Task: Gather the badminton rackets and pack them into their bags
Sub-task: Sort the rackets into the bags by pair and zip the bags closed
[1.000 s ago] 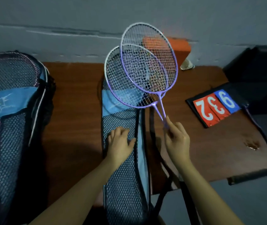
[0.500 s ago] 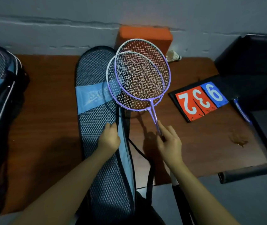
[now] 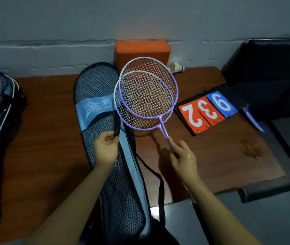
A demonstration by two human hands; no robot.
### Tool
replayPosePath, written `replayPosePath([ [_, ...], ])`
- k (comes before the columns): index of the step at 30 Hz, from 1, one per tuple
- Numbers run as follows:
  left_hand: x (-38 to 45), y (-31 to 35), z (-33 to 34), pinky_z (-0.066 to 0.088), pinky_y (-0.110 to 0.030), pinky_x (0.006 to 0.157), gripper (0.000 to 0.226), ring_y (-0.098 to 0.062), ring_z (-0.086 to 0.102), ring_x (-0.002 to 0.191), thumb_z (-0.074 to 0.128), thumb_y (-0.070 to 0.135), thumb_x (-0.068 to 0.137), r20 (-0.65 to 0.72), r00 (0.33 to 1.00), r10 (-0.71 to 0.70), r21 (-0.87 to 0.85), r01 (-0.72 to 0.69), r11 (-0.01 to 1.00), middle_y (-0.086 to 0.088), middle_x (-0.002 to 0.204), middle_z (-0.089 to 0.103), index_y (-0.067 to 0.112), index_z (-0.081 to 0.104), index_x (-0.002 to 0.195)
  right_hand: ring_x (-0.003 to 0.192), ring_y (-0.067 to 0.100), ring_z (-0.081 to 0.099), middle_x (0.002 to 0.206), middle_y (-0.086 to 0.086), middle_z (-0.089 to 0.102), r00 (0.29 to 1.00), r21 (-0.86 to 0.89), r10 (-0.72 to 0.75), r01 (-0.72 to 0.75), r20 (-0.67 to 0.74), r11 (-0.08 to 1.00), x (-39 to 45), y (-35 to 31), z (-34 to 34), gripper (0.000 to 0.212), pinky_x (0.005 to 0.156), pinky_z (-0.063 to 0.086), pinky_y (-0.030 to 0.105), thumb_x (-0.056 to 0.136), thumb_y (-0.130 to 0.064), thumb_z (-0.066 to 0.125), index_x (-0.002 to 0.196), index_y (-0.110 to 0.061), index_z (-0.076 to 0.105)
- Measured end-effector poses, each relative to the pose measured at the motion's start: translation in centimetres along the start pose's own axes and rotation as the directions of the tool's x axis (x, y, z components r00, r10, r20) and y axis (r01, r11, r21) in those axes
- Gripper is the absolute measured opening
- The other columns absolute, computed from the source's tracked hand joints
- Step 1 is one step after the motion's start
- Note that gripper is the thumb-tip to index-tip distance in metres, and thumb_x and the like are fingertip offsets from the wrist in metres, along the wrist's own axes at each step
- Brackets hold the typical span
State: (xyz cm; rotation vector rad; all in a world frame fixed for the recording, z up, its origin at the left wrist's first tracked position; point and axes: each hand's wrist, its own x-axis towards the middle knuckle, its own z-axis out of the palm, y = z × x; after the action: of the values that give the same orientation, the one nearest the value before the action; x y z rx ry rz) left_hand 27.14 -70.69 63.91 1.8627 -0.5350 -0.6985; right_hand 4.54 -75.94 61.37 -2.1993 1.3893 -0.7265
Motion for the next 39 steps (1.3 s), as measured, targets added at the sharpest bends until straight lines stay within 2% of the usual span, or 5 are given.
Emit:
replayPosePath([
  [8,-0.1,2.4,0.8,0.038,0.004,0.057,0.02,-0.009,0.053,0.081,0.055,0.006,0.09,-0.207,0.976,0.06,-0.07,-0.076,0.995,-0.003,0.094,0.056,0.002,0.058,0.109,0.073,0.015,0.053,0.088,0.0,0.053,0.998,0.028,0.053,-0.054,0.032,0.998,-2.1,2.1,-1.0,0.053,0.06,0.051,0.038,0.078,0.003,0.058,0.127,-0.015,0.057],
  [17,-0.5,2.8,2.2,0.045,-0.021,0.085,0.026,-0.013,0.058,0.096,0.055,0.007,0.089,-0.133,0.98,0.145,0.03,-0.143,0.989,-0.005,0.109,0.062,0.006,0.06,0.114,0.07,0.006,0.046,0.075,-0.014,0.041,0.986,0.083,0.065,-0.078,0.154,0.993,-2.8,2.8,-2.4,0.047,0.061,0.038,0.022,0.081,-0.001,0.058,0.125,-0.018,0.059],
  [25,-0.7,1.6,2.0,0.042,-0.02,0.089,0.032,-0.013,0.056,0.101,0.056,0.007,0.089,-0.013,0.984,0.18,0.143,-0.176,0.974,-0.008,0.12,0.059,0.007,0.057,0.121,0.077,0.017,0.056,0.08,-0.008,0.051,0.961,0.13,0.074,-0.112,0.266,0.985,-3.2,2.5,-1.7,0.039,0.07,0.049,0.037,0.082,-0.008,0.063,0.12,-0.016,0.063],
  [33,1.8,1.7,1.2,0.045,-0.026,0.089,0.033,-0.019,0.058,0.098,0.053,0.006,0.087,0.084,0.956,0.282,0.324,-0.294,0.899,-0.01,0.11,0.063,0.007,0.06,0.119,0.065,0.004,0.05,0.08,0.008,0.058,0.944,0.216,0.118,-0.19,0.308,0.958,-4.1,3.1,-3.0,0.038,0.061,0.04,0.019,0.078,-0.003,0.069,0.115,-0.012,0.066],
  [39,-0.4,0.5,3.0,0.044,-0.026,0.088,0.033,-0.018,0.056,0.094,0.053,0.004,0.088,0.177,0.947,0.266,0.275,-0.307,0.911,-0.009,0.107,0.058,0.008,0.059,0.12,0.067,0.003,0.051,0.074,-0.013,0.054,0.921,0.191,0.067,-0.15,0.384,0.97,-3.8,2.8,-2.7,0.036,0.063,0.04,0.02,0.077,-0.007,0.072,0.112,-0.015,0.068],
])
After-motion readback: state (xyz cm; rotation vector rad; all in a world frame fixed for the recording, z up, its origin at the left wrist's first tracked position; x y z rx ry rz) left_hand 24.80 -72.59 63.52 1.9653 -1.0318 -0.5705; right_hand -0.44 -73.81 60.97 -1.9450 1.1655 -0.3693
